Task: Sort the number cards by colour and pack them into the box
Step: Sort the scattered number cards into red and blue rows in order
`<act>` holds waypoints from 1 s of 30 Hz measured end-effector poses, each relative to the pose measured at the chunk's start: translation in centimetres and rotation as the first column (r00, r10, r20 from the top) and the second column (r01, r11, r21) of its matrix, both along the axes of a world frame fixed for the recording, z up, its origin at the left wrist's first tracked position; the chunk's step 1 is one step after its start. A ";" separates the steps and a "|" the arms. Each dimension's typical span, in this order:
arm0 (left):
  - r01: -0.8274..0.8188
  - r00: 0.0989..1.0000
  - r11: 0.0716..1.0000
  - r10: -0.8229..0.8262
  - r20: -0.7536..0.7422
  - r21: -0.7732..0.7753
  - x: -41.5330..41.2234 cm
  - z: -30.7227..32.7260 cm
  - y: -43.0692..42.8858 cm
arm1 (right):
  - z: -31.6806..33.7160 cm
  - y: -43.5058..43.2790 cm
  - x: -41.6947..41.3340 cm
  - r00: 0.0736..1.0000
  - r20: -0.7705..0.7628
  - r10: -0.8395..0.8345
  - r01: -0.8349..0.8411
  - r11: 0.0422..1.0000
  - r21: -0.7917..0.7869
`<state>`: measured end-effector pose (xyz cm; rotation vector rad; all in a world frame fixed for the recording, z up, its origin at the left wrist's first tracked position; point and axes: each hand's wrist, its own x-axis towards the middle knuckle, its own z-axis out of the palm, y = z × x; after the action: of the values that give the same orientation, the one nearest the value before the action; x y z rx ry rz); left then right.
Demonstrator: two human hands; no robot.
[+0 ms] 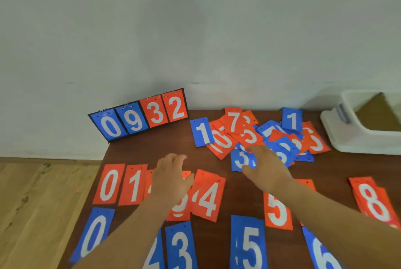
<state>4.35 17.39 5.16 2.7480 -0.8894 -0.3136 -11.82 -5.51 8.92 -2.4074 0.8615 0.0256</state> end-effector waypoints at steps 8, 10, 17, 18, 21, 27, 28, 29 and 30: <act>0.072 0.995 0.997 -0.071 0.067 -0.011 -10.9 5.2 -10.0 | 3.3 -9.2 -12.8 0.997 0.063 -0.052 0.053 0.998 -0.029; 0.087 0.993 0.996 -0.085 0.079 -0.025 -13.6 5.8 -12.1 | 4.0 -11.3 -16.0 0.994 0.098 -0.058 0.063 0.997 -0.053; 0.078 0.995 0.994 -0.073 0.072 -0.070 -20.5 6.8 -16.9 | 4.6 -17.7 -21.3 0.993 0.108 -0.051 0.061 0.994 -0.092; 0.069 0.996 0.995 -0.065 0.068 -0.073 -20.8 6.8 -17.1 | 4.2 -18.4 -21.2 0.995 0.092 -0.038 0.046 0.996 -0.082; 0.042 0.998 0.997 -0.038 0.056 -0.069 -20.5 6.8 -17.9 | 4.0 -19.6 -20.0 0.999 0.048 0.004 -0.001 0.998 -0.064; 0.027 0.998 0.999 -0.028 -0.049 -0.025 -17.3 3.7 -21.1 | 0.5 -21.4 -16.1 1.000 -0.001 0.017 -0.017 0.999 0.028; 0.030 0.997 0.999 -0.032 -0.075 -0.029 -16.8 2.9 -21.9 | -0.5 -21.7 -15.5 1.000 -0.008 0.015 -0.014 0.999 0.048; 0.035 0.994 0.999 -0.039 -0.104 -0.035 -16.3 2.0 -22.6 | -1.1 -21.9 -14.9 1.000 -0.027 0.009 -0.008 0.998 0.066; 0.041 0.990 0.998 -0.046 -0.132 -0.041 -15.7 1.0 -23.4 | -2.0 -22.2 -14.2 0.999 -0.041 0.004 -0.001 0.996 0.086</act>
<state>-11.38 -6.02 6.16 2.6402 -0.9122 -0.4766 -26.00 -27.74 6.94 -2.3343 0.8585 0.1109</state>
